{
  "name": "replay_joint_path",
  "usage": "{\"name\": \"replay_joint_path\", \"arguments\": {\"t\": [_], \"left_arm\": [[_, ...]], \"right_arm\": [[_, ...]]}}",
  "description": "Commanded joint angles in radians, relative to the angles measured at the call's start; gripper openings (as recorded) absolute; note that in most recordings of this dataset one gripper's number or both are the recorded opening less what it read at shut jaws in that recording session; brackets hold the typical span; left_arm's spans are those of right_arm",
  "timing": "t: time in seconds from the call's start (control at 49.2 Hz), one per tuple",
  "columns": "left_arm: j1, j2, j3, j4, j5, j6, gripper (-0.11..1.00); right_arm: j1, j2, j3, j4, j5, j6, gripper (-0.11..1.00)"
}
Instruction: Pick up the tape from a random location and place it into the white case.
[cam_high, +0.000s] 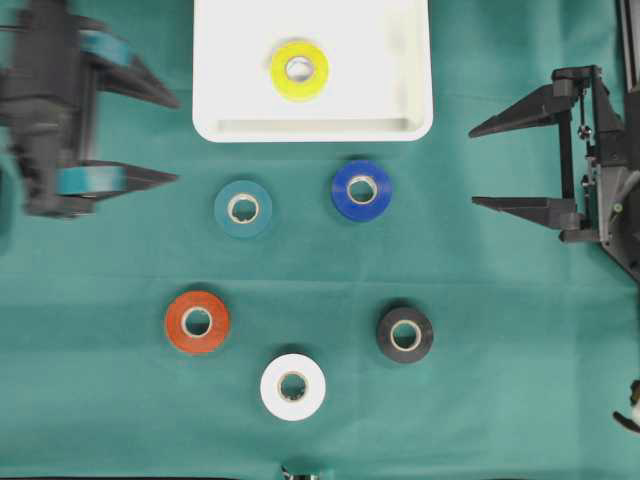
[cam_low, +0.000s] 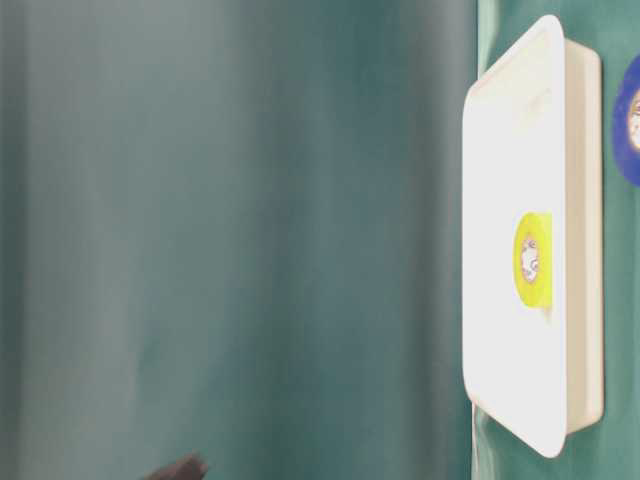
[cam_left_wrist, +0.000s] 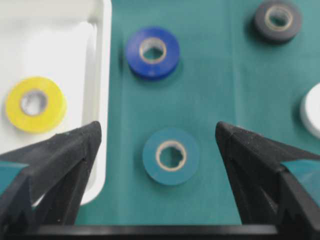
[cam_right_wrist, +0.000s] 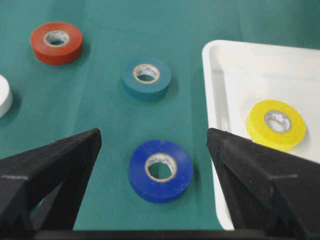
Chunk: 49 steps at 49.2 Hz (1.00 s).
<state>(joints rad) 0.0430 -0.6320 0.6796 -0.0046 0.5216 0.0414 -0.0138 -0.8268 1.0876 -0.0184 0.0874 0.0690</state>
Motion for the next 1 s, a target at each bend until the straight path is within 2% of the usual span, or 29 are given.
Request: {"name": "replay_joint_path", "arguments": {"t": [0.0,0.264,0.691,0.975], "left_arm": [[-0.002,-0.078,0.035,-0.003,-0.029,-0.002,0.98],[-0.002,-0.224,0.186,-0.008,-0.06,-0.006,0.98],[-0.002,-0.439,0.486,-0.009,-0.33,-0.041,0.98],[-0.002,-0.457,0.532,-0.009,-0.387,-0.057,0.98]], "right_arm": [[-0.002,0.003,-0.029,-0.002,-0.008,0.002,0.92],[-0.002,-0.008,-0.029,-0.003,-0.009,0.0,0.92],[0.0,-0.012,0.0,-0.003,-0.035,-0.002,0.92],[0.0,-0.012,0.051,-0.003,-0.12,-0.005,0.91]]}}
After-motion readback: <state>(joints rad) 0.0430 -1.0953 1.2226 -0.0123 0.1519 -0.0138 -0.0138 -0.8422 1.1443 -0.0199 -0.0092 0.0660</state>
